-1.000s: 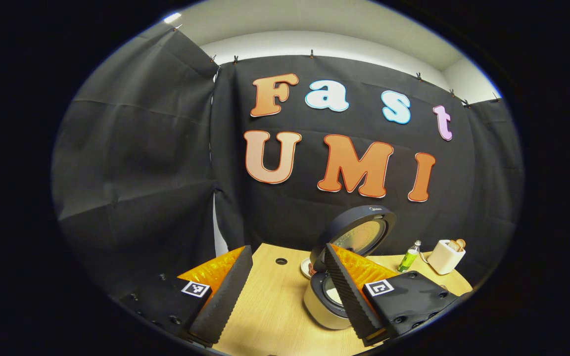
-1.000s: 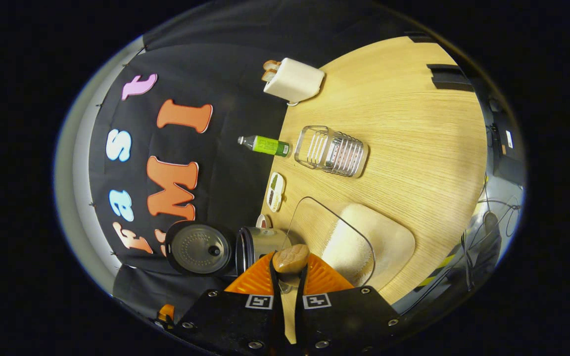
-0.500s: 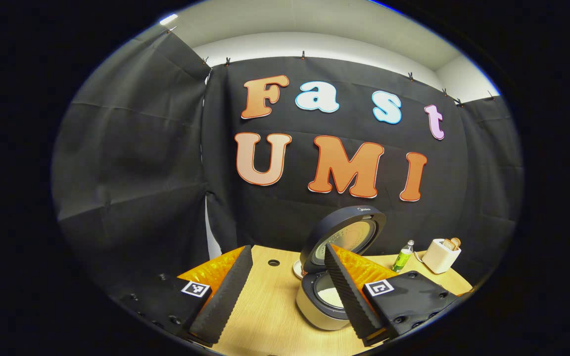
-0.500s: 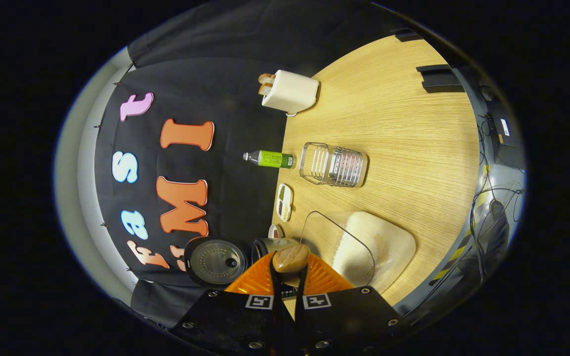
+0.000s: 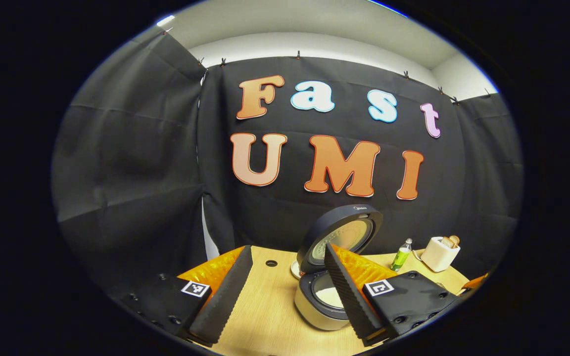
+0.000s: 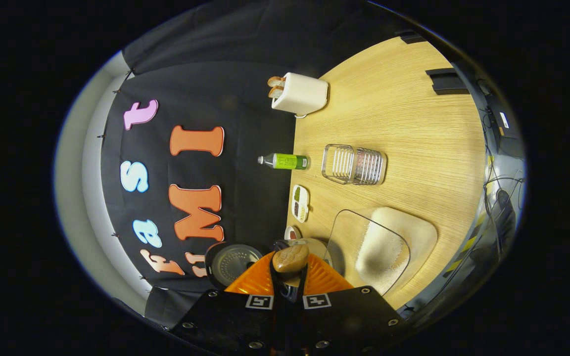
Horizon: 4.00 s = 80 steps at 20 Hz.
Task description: Close the left gripper, press the button to open the rice cooker; take a wooden spoon from the chopstick holder with the right hand, scoop a spoonful of rice and pour it into the rice cooker, then put the wooden spoon back into the chopstick holder.
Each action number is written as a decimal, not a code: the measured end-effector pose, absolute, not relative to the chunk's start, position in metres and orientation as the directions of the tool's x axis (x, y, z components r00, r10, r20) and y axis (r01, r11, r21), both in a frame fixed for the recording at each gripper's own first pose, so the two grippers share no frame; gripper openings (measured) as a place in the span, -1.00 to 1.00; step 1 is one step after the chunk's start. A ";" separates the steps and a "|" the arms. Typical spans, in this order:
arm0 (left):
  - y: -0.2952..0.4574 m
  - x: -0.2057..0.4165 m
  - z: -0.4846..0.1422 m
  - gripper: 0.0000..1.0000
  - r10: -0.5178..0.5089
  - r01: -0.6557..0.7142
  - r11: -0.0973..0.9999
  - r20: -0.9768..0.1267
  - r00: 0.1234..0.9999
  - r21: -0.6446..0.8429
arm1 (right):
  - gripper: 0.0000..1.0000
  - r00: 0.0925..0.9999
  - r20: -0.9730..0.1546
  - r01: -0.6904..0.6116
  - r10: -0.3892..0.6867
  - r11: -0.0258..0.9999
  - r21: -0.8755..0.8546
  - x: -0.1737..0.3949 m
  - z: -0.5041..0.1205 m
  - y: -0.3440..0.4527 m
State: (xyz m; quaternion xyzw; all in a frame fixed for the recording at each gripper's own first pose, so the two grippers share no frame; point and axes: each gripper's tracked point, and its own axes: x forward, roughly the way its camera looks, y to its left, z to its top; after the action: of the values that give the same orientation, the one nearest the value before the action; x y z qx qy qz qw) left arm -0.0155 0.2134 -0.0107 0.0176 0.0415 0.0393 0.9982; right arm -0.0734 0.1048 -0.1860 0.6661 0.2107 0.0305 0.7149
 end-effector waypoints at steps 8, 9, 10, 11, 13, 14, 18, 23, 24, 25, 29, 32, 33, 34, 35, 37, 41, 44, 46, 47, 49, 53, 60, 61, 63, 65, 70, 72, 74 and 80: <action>0.203 -0.016 -0.005 0.90 0.057 -0.057 0.998 -0.066 0.996 0.009 | -0.84 0.909 -0.226 0.207 0.349 0.092 0.974 -0.052 -0.142 0.118; 0.204 -0.015 -0.003 0.90 0.059 -0.058 0.998 -0.060 0.996 0.012 | -0.84 0.910 -0.217 0.197 0.354 0.091 0.976 -0.047 -0.135 0.121; 0.207 -0.016 -0.001 0.90 0.064 -0.063 0.998 -0.056 0.996 0.015 | -0.84 0.910 -0.206 0.186 0.361 0.089 0.979 -0.043 -0.129 0.124; 0.209 -0.016 -0.001 0.90 0.068 -0.067 0.998 -0.056 0.996 0.021 | -0.84 0.908 -0.198 0.179 0.368 0.086 0.980 -0.041 -0.124 0.128; 0.214 -0.017 -0.001 0.90 0.076 -0.074 0.997 -0.058 0.995 0.036 | -0.85 0.903 -0.194 0.178 0.384 0.076 0.981 -0.034 -0.116 0.135; 0.214 -0.017 -0.002 0.90 0.074 -0.072 0.997 -0.061 0.995 0.039 | -0.84 0.900 -0.193 0.179 0.392 0.073 0.981 -0.027 -0.113 0.140; 0.225 -0.019 -0.008 0.90 0.091 -0.089 0.995 -0.079 0.993 0.036 | -0.84 0.890 -0.188 0.170 0.415 0.081 0.982 0.000 -0.100 0.161; 0.246 -0.023 -0.010 0.93 0.138 -0.135 0.990 -0.088 0.987 0.035 | -0.85 0.881 -0.155 0.120 0.447 0.106 0.987 0.038 -0.069 0.193; 0.252 -0.023 -0.010 0.95 0.149 -0.146 0.989 -0.088 0.985 0.037 | -0.84 0.879 -0.148 0.108 0.453 0.113 0.988 0.045 -0.064 0.198; 0.257 -0.024 -0.010 0.97 0.161 -0.158 0.987 -0.088 0.983 0.039 | -0.85 0.878 -0.143 0.097 0.457 0.122 0.988 0.049 -0.059 0.204; 0.273 -0.029 -0.007 0.90 0.201 -0.199 0.980 -0.083 0.976 0.032 | -0.85 0.879 -0.137 0.055 0.456 0.189 0.981 0.072 -0.045 0.222; 0.283 -0.033 -0.006 0.90 0.229 -0.228 0.973 -0.080 0.970 0.030 | -0.85 0.889 -0.147 0.029 0.434 0.267 0.963 0.083 -0.043 0.230; 0.285 -0.034 -0.005 0.90 0.232 -0.231 0.973 -0.079 0.969 0.030 | -0.85 0.892 -0.149 0.021 0.427 0.289 0.957 0.084 -0.041 0.232; 0.287 -0.035 -0.004 0.90 0.237 -0.236 0.971 -0.077 0.968 0.032 | -0.85 0.894 -0.150 0.015 0.422 0.306 0.952 0.087 -0.041 0.234; 0.290 -0.036 -0.001 0.90 0.244 -0.242 0.970 -0.073 0.967 0.035 | -0.85 0.896 -0.148 0.005 0.419 0.323 0.946 0.088 -0.039 0.236; 0.296 -0.038 0.001 0.90 0.260 -0.258 0.965 -0.065 0.963 0.041 | -0.85 0.898 -0.146 -0.010 0.415 0.351 0.936 0.090 -0.036 0.240; 0.301 -0.041 0.001 0.90 0.269 -0.267 0.963 -0.064 0.961 0.037 | -0.84 0.903 -0.155 -0.028 0.401 0.414 0.910 0.095 -0.036 0.243; 0.301 -0.040 -0.002 0.90 0.269 -0.267 0.963 -0.070 0.961 0.039 | -0.85 0.912 -0.148 -0.044 0.382 0.451 0.891 0.100 -0.033 0.241; 0.303 -0.039 -0.002 0.90 0.279 -0.276 0.960 -0.068 0.958 0.049 | -0.85 0.918 -0.150 -0.051 0.367 0.484 0.874 0.102 -0.033 0.241; 0.304 -0.039 0.000 0.90 0.280 -0.276 0.960 -0.065 0.958 0.054 | -0.85 0.920 -0.149 -0.057 0.362 0.498 0.865 0.102 -0.031 0.241; 0.301 -0.039 0.001 0.90 0.272 -0.269 0.962 -0.062 0.960 0.049 | -0.84 0.922 -0.144 -0.070 0.360 0.519 0.852 0.102 -0.028 0.243; 0.304 -0.038 -0.003 0.90 0.276 -0.273 0.961 -0.069 0.959 0.045 | -0.85 0.924 -0.132 -0.086 0.358 0.534 0.841 0.104 -0.024 0.246; 0.310 -0.039 -0.004 0.90 0.281 -0.280 0.960 -0.069 0.957 0.029 | -0.85 0.922 -0.107 -0.132 0.372 0.563 0.816 0.106 -0.011 0.258; 0.310 -0.038 -0.004 0.90 0.281 -0.279 0.960 -0.070 0.957 0.028 | -0.85 0.921 -0.104 -0.138 0.375 0.564 0.814 0.106 -0.010 0.261; 0.310 -0.038 -0.005 0.90 0.281 -0.280 0.960 -0.070 0.957 0.029 | -0.85 0.919 -0.095 -0.150 0.383 0.562 0.813 0.106 -0.007 0.264; 0.311 -0.038 -0.005 0.90 0.281 -0.279 0.960 -0.070 0.957 0.032 | -0.85 0.917 -0.092 -0.159 0.389 0.566 0.809 0.107 -0.005 0.269; 0.314 -0.036 -0.007 0.90 0.281 -0.279 0.960 -0.074 0.957 0.030 | -0.85 0.915 -0.093 -0.174 0.392 0.593 0.786 0.109 -0.007 0.276; 0.315 -0.035 -0.010 0.90 0.281 -0.279 0.960 -0.081 0.956 0.032 | -0.85 0.917 -0.090 -0.177 0.388 0.601 0.779 0.110 -0.006 0.276; 0.315 -0.034 -0.012 0.92 0.281 -0.279 0.960 -0.084 0.956 0.032 | -0.85 0.916 -0.088 -0.184 0.392 0.604 0.775 0.111 -0.006 0.278; 0.314 -0.031 -0.011 0.90 0.273 -0.272 0.962 -0.080 0.959 0.029 | -0.85 0.912 -0.068 -0.221 0.404 0.623 0.750 0.113 0.003 0.288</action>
State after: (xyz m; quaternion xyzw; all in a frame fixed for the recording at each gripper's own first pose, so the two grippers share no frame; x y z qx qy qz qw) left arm -0.0314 0.3140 -0.0105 0.0090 0.0417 0.1378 0.9895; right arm 0.1132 0.2883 0.0026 0.3971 0.1157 0.1749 0.8935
